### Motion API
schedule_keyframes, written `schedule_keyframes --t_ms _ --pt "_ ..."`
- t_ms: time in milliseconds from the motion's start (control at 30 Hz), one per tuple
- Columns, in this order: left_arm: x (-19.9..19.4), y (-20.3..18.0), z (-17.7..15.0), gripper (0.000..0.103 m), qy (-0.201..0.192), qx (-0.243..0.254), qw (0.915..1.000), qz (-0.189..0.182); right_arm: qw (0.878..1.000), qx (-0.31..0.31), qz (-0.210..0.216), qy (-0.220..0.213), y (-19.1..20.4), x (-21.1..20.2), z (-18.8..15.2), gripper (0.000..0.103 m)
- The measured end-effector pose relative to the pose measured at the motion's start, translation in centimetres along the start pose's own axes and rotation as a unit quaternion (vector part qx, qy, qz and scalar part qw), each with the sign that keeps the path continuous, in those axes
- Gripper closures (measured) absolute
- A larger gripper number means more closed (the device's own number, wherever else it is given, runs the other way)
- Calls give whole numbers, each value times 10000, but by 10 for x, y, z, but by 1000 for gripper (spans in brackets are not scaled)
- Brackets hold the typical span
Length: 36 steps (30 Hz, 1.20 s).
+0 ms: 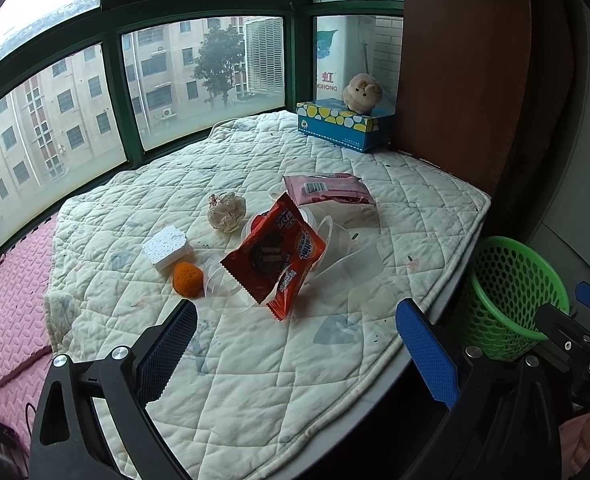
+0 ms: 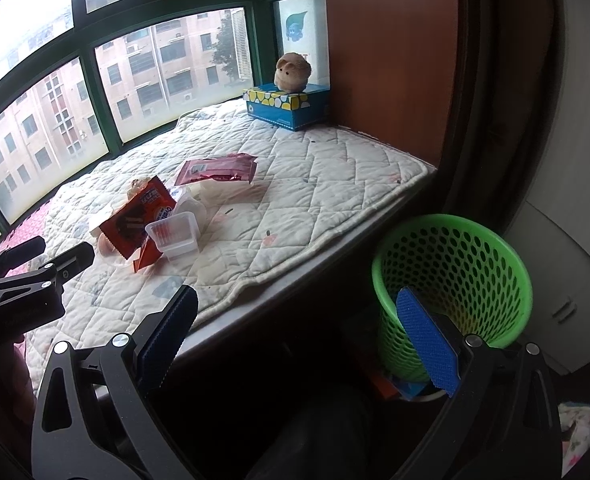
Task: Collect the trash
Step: 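Move both tools toward the snack wrapper and clear cup on the mattress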
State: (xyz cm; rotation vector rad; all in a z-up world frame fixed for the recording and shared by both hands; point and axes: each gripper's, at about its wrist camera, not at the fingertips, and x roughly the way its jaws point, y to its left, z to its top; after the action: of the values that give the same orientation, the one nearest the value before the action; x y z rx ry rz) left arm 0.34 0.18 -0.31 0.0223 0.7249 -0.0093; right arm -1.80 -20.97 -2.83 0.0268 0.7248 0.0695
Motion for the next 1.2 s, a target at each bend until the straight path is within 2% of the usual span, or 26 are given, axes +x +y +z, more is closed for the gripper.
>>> schedule_keyframes --t_ms 1200 --pt "-4 6 7 7 -105 -86 9998 112 9998 -18 141 -126 3 0 4 4"
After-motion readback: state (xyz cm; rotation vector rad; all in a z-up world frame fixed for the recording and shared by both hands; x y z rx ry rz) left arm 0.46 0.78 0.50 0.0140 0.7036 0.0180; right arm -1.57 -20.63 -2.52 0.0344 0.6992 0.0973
